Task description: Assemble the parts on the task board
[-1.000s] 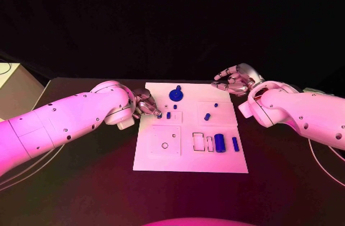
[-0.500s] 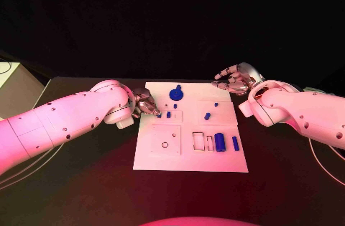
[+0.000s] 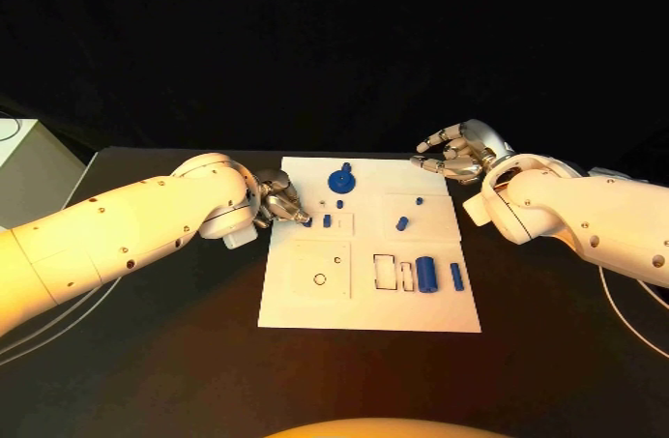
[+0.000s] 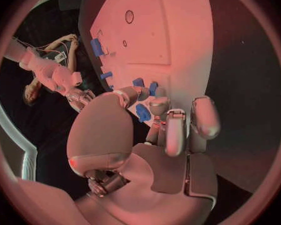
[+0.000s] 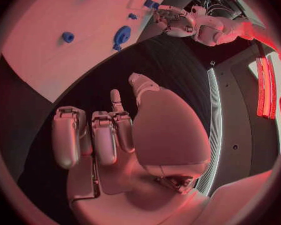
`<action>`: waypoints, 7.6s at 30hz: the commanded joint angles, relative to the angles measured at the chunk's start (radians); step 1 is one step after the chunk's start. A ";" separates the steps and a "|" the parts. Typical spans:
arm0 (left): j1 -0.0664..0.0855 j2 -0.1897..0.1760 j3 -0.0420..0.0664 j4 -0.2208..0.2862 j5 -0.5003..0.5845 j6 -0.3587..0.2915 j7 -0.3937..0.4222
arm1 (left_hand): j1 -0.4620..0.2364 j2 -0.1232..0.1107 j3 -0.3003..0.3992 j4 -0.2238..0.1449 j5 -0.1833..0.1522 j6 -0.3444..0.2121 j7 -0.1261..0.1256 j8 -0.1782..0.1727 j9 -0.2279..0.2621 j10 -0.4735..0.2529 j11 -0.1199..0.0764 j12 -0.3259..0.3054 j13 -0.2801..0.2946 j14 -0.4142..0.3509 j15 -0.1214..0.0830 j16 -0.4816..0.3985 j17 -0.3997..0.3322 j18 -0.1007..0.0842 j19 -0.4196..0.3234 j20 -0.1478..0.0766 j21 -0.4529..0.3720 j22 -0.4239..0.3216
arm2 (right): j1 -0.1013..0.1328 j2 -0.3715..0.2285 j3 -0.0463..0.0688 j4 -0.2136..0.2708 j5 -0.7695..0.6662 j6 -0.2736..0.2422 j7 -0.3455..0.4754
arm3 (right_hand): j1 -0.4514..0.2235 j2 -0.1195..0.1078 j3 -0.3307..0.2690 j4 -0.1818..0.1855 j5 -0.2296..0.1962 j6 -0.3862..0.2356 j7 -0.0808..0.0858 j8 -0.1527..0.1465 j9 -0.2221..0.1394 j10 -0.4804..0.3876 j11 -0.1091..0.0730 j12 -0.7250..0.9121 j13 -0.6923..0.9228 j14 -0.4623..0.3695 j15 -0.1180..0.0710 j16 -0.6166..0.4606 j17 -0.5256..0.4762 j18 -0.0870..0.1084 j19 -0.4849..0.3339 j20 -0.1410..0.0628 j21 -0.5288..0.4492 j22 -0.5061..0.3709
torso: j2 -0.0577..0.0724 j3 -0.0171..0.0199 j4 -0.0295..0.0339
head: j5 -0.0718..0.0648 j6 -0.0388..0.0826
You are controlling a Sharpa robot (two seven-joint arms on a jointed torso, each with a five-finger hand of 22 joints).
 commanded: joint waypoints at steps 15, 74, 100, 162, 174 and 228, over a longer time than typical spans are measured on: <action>0.000 0.004 0.000 -0.005 -0.005 0.043 0.000 | 0.003 0.010 0.164 -0.169 0.004 0.021 -0.014 0.002 0.002 0.006 -0.001 0.002 -0.001 0.075 -0.008 0.003 0.167 -0.015 0.005 -0.001 0.007 0.001 | 0.000 -0.001 0.001 0.001 -0.006 0.008 0.008 | -0.008 0.002 0.003 0.000 0.007 -0.005 -0.001 0.003 0.001 0.025 0.000 0.000 0.195 0.102 -0.002 0.003 0.261 -0.005 0.051 -0.006 -0.003 0.110 | 0.000 0.0010 0.0002 | -0.002 -0.005; 0.000 0.060 -0.024 -0.076 0.007 0.109 -0.004 | -0.082 0.003 -0.088 -0.053 -0.036 0.045 -0.039 -0.035 0.016 0.019 -0.016 0.003 0.016 0.076 -0.019 0.004 0.170 -0.015 0.001 -0.012 -0.011 -0.011 | 0.000 0.000 0.001 0.002 -0.004 0.007 0.012 | -0.008 0.002 0.003 0.000 0.007 -0.005 -0.001 0.003 0.001 0.025 0.000 0.000 0.195 0.102 -0.002 0.003 0.261 -0.005 0.051 -0.006 -0.003 0.110 | -0.001 0.0001 -0.0010 | -0.012 -0.011; -0.001 0.024 -0.016 -0.036 0.006 0.092 -0.005 | -0.050 -0.001 -0.319 0.129 -0.423 0.066 -0.029 -0.076 0.016 0.011 -0.007 0.002 0.022 0.076 -0.011 0.002 0.169 -0.014 0.003 -0.004 -0.021 -0.016 | -0.001 0.000 0.001 0.001 -0.003 0.007 0.014 | -0.011 -0.001 0.007 0.000 0.007 -0.008 -0.001 0.005 0.002 0.023 0.000 -0.002 0.193 0.101 -0.002 0.002 0.259 -0.005 0.051 -0.006 -0.004 0.110 | -0.001 -0.0006 -0.0002 | -0.014 -0.010; -0.037 0.162 -0.008 -0.149 -0.420 -0.274 0.503 | 0.254 -0.064 0.006 -0.082 -0.510 -0.081 0.083 -0.244 -0.322 -0.465 0.125 -0.478 -0.612 -0.304 0.106 -0.261 -0.478 0.077 -0.417 0.097 -0.316 -0.440 | -0.002 -0.009 0.001 0.011 0.010 -0.016 0.042 | -0.009 -0.001 0.013 -0.002 0.010 -0.010 -0.001 0.007 0.004 0.015 0.000 -0.010 0.185 0.101 -0.002 0.001 0.256 -0.005 0.050 -0.006 -0.006 0.109 | 0.001 0.0009 -0.0007 | -0.032 0.016; -0.039 0.177 -0.010 -0.161 -0.448 -0.220 0.447 | 0.233 -0.066 -0.013 -0.089 -0.510 -0.069 0.087 -0.259 -0.346 -0.494 0.135 -0.507 -0.642 -0.303 0.117 -0.229 -0.481 0.076 -0.416 0.107 -0.319 -0.442 | -0.001 -0.010 0.001 0.013 0.010 -0.016 0.041 | -0.009 -0.001 0.013 -0.002 0.010 -0.010 -0.001 0.007 0.004 0.015 0.000 -0.010 0.185 0.101 -0.002 0.001 0.256 -0.005 0.050 -0.006 -0.006 0.109 | -0.002 0.0001 0.0003 | -0.034 0.011; -0.042 0.230 -0.010 -0.228 -0.455 -0.174 0.404 | 0.247 -0.014 0.044 -0.124 -0.512 0.033 0.077 -0.300 -0.398 -0.363 0.112 -0.547 -0.714 -0.242 0.097 -0.134 -0.453 0.076 -0.395 0.095 -0.257 -0.403 | -0.001 -0.003 0.001 0.015 0.009 -0.011 0.039 | -0.009 -0.001 0.017 -0.002 0.015 -0.010 -0.001 0.009 0.005 0.016 0.000 -0.008 0.187 0.101 -0.002 0.001 0.256 -0.005 0.051 -0.006 -0.005 0.110 | -0.002 -0.0003 0.0004 | -0.038 -0.002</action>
